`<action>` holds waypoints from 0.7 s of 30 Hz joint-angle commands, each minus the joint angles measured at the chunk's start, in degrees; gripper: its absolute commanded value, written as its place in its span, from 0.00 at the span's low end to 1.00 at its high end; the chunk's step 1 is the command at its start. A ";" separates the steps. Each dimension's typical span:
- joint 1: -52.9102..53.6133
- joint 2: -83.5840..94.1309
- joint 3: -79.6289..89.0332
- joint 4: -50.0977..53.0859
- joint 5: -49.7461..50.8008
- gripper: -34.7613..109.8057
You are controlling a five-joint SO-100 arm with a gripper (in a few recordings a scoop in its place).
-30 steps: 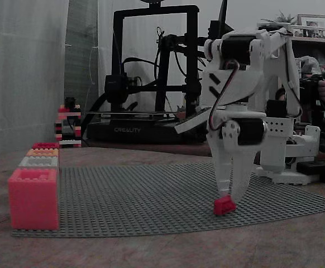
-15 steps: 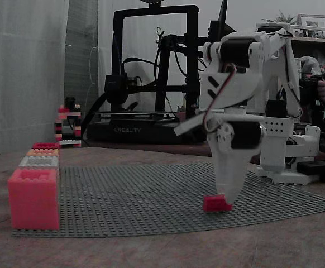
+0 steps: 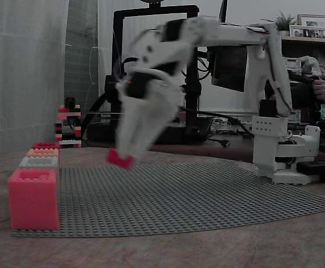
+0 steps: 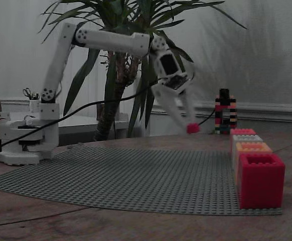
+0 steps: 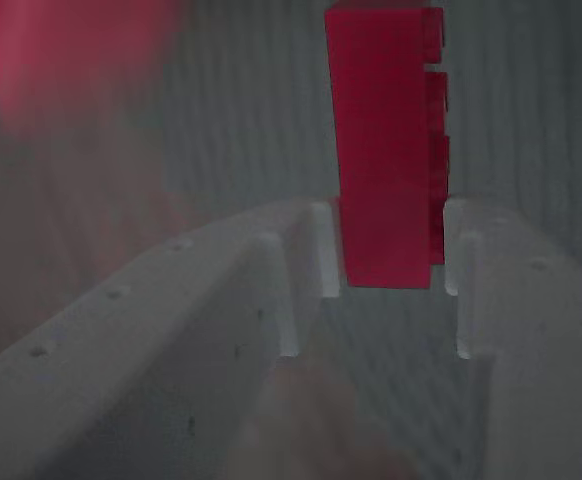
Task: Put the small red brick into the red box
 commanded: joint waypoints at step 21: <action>33.13 3.25 -6.15 -10.37 11.43 0.24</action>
